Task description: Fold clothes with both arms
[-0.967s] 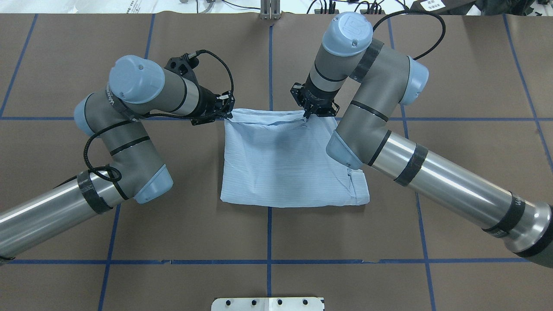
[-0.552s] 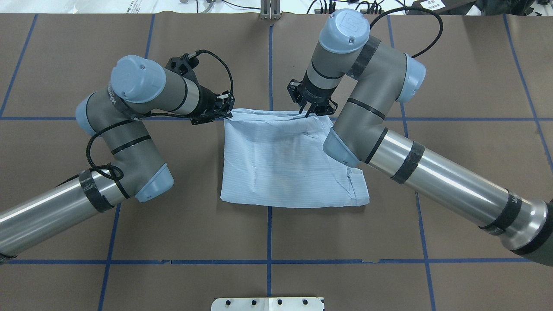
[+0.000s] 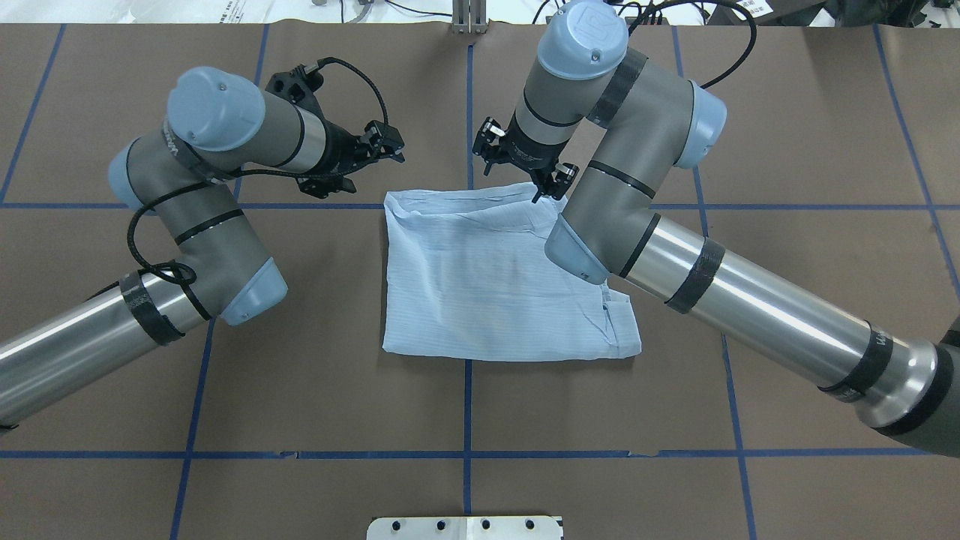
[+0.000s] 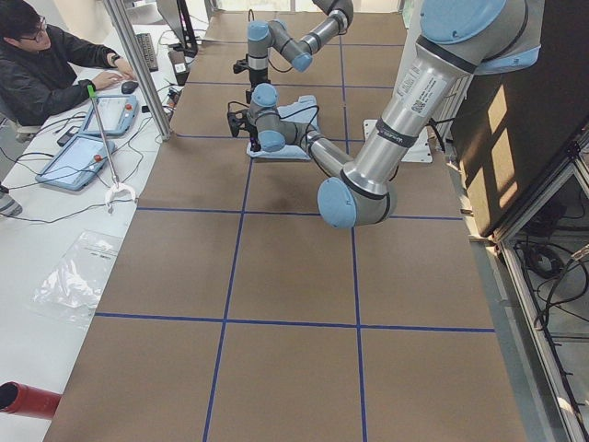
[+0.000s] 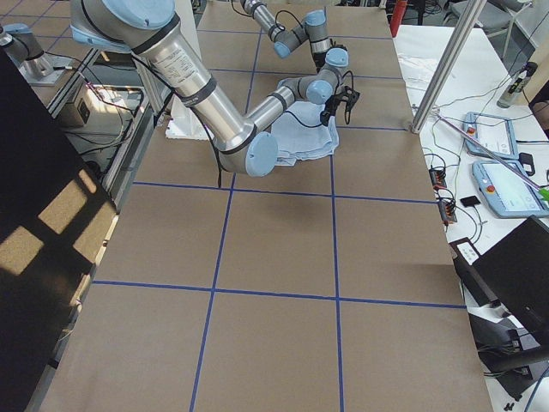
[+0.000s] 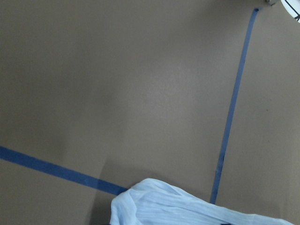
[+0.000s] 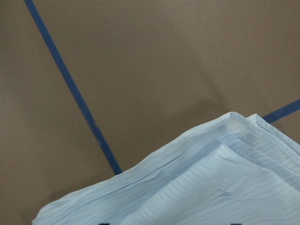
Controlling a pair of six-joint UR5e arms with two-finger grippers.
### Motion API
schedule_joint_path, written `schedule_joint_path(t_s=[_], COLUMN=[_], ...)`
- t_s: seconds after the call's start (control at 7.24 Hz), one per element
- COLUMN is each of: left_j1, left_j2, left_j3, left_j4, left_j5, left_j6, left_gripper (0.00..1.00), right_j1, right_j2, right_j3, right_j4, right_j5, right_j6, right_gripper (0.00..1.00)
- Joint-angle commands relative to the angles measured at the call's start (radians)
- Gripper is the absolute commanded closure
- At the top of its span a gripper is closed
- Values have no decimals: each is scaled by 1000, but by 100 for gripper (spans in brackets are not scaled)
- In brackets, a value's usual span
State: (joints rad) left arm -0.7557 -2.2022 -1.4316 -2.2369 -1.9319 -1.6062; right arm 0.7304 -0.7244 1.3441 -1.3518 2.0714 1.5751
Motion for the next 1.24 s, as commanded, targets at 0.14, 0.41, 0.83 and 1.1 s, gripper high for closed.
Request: schedule_joint_path(t_s=[0.14, 0.41, 0.83, 1.1], left_j1=[-130, -290, -538, -685], left_j2=[99, 247, 390, 528], left_j3=[-35, -117, -236, -236], left_j4=[17, 25, 352, 364], left_j5=[-123, -232, -254, -260], left_j6=[249, 511, 1133, 1488], left_gripper=[1, 1, 1, 1], right_j1=[81, 225, 482, 639], right_j2=[-33, -201, -346, -519], right_j3=[21, 148, 275, 288], right_j4=[11, -91, -402, -414], right_j5=[-19, 47, 76, 245], right_j6=[-362, -679, -1263, -1517], right_gripper=[0, 0, 0, 0])
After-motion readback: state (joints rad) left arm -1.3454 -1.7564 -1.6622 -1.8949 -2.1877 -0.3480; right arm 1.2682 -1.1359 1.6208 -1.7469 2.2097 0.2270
